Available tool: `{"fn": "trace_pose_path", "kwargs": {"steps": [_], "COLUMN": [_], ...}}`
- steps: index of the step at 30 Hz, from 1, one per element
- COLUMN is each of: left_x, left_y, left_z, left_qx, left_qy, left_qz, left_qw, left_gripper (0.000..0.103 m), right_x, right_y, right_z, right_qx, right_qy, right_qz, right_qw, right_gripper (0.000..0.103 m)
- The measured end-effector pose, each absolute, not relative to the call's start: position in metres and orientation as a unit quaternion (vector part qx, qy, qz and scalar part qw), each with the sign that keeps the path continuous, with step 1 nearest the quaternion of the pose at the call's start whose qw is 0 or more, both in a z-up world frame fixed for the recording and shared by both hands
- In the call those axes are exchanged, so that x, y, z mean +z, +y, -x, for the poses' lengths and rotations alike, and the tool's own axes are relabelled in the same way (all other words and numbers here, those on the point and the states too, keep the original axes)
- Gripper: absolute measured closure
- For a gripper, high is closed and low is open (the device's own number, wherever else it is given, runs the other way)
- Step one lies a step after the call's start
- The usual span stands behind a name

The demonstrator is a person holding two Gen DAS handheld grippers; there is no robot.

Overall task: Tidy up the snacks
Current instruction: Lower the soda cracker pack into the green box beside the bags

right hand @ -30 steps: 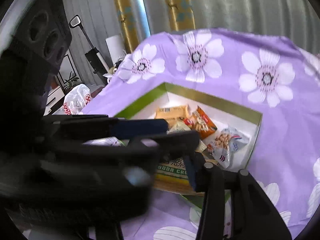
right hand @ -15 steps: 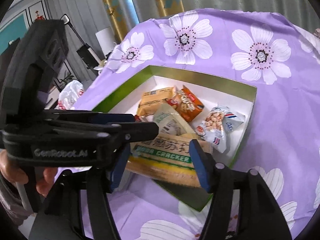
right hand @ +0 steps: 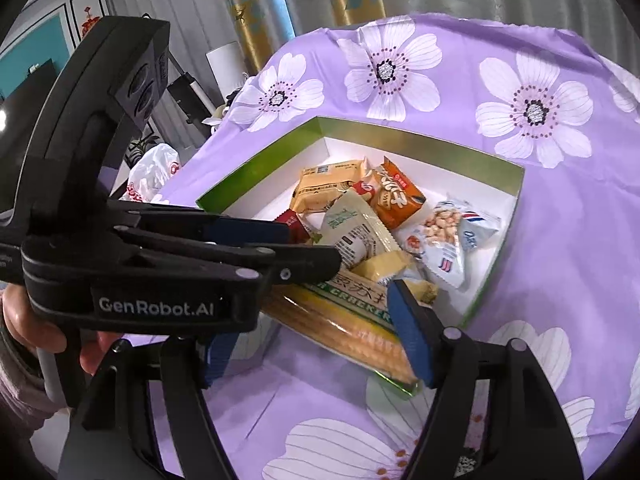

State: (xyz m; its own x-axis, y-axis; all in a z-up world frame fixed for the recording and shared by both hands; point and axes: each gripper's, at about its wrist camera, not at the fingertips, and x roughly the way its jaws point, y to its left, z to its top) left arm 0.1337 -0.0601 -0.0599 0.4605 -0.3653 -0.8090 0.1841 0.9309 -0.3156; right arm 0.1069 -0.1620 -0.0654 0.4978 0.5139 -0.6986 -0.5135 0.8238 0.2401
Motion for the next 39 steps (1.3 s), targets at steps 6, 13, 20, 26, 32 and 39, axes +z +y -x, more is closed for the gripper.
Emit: {"fn": "trace_pose_path", "kwargs": {"steps": [6, 13, 20, 26, 32, 39], "left_x": [-0.060, -0.065, -0.065, -0.068, -0.070, -0.067], "left_y": [-0.066, -0.069, -0.075, -0.074, -0.074, -0.075], "left_z": [-0.140, -0.148, -0.155, -0.160, -0.162, -0.164], "left_qx": [-0.159, -0.157, -0.159, -0.151, -0.146, -0.136], "left_qy": [0.494, 0.498, 0.499, 0.504, 0.507, 0.507], "left_qz": [0.087, 0.084, 0.075, 0.066, 0.061, 0.051], "left_qw": [0.850, 0.849, 0.848, 0.848, 0.847, 0.850], "left_gripper": [0.053, 0.053, 0.053, 0.053, 0.053, 0.053], "right_x": [-0.068, -0.070, -0.074, -0.077, -0.077, -0.078], "right_y": [-0.163, -0.161, -0.157, -0.156, -0.156, -0.157], "right_z": [-0.113, -0.121, -0.133, -0.139, -0.142, -0.146], "right_qx": [0.301, 0.303, 0.293, 0.284, 0.284, 0.279], "right_qy": [0.406, 0.409, 0.417, 0.423, 0.426, 0.434], "right_qz": [-0.017, -0.023, -0.015, -0.011, -0.013, -0.013], "right_qw": [0.863, 0.861, 0.860, 0.860, 0.859, 0.857], "right_gripper": [0.032, 0.032, 0.032, 0.032, 0.032, 0.030]}}
